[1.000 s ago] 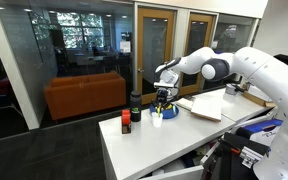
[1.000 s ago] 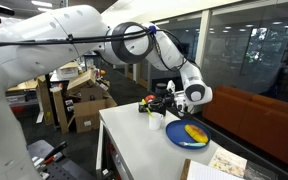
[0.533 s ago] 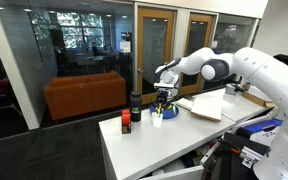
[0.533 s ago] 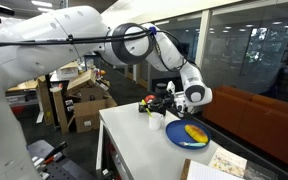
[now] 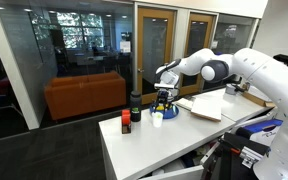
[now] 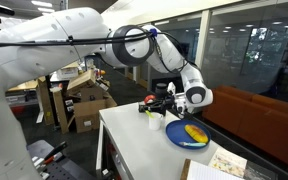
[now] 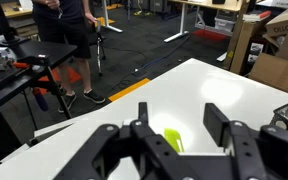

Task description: Put the marker in the mug

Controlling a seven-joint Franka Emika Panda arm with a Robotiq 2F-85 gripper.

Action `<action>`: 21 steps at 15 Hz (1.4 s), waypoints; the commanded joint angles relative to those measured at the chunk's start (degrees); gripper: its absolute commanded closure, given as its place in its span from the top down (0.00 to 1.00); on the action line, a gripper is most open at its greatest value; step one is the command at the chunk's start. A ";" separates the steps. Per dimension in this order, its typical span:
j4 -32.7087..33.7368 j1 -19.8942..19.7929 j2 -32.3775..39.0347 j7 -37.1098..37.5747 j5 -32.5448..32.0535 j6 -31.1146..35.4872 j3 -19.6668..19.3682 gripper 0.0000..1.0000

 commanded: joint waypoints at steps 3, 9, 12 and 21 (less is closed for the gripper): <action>3.28 -1.31 0.87 1.43 -0.66 -3.38 0.50 1.00; 4.96 -1.56 -1.92 0.25 -3.39 -3.57 -1.36 1.00; 4.28 -0.25 -4.61 -1.79 -6.57 -1.93 -3.58 1.00; -1.32 2.32 -13.09 -10.45 -15.90 1.20 -6.14 1.00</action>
